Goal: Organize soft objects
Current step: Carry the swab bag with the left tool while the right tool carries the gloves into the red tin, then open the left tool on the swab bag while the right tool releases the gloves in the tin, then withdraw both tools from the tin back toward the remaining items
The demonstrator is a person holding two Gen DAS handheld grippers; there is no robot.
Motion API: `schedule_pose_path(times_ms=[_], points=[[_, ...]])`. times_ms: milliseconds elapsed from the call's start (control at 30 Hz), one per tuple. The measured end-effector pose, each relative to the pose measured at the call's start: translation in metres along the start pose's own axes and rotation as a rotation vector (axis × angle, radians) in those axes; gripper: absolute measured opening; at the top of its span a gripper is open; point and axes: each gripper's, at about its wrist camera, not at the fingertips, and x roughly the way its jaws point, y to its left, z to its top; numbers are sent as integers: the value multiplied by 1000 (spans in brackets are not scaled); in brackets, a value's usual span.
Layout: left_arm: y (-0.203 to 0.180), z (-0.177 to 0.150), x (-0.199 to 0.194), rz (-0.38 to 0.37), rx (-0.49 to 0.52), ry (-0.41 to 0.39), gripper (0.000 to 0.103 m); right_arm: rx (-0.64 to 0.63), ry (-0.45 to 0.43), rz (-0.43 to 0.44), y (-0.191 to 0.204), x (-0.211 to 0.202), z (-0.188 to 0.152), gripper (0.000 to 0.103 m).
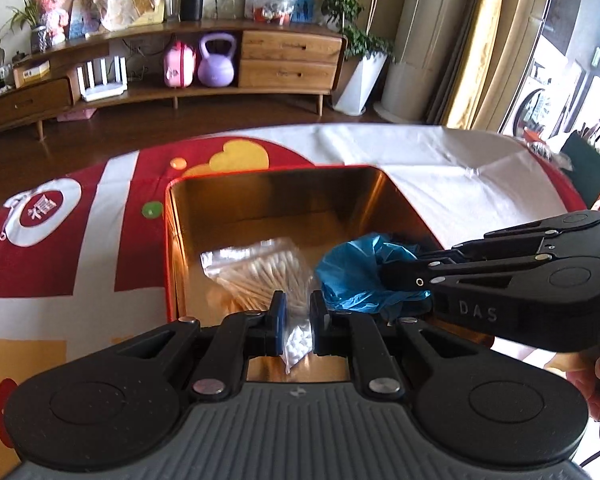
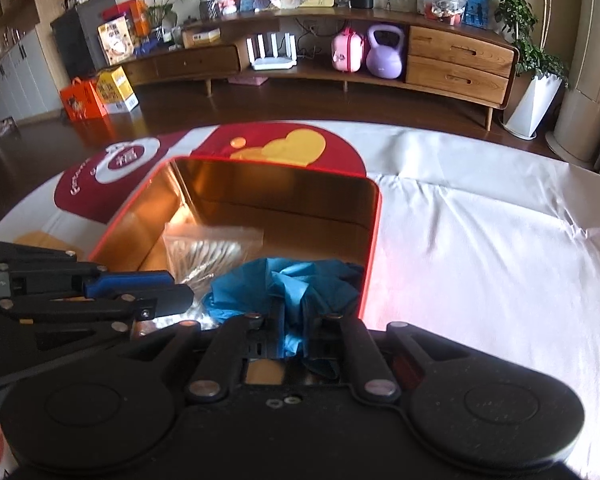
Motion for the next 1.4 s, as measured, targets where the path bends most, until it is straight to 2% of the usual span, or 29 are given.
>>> schedule_pose_path(times_ms=[67, 200, 333, 500, 733, 800, 833, 867, 933, 1300, 1400], points=[[-1, -1, 6, -2, 1, 32, 12, -5, 5, 2, 1, 1, 0, 10], [-1, -3, 8, -4, -3, 35, 12, -13, -4, 1, 4, -2, 1, 18], [0, -2, 7, 1, -12, 36, 12, -20, -23, 6, 5, -9, 2, 20], [3, 0, 4, 11, -38, 43, 13, -12, -38, 31, 3, -20, 2, 34], [0, 3, -5, 21, -40, 28, 14, 16, -68, 51, -3, -38, 2, 44], [-2, 3, -9, 27, -39, 22, 16, 15, -72, 54, -2, -45, 2, 50], [-3, 3, -11, 29, -39, 19, 21, 13, -74, 56, -2, -49, 1, 51], [-3, 3, -14, 30, -40, 15, 26, 12, -78, 55, -3, -53, 1, 53], [-4, 2, -20, 33, -45, 6, 28, 20, -87, 55, -3, -61, 0, 53], [-16, -6, -67, 27, -51, -38, 28, 39, -146, 69, 1, -113, -13, 64], [-21, -9, -82, 28, -47, -53, 28, 44, -153, 74, 4, -127, -20, 64]])
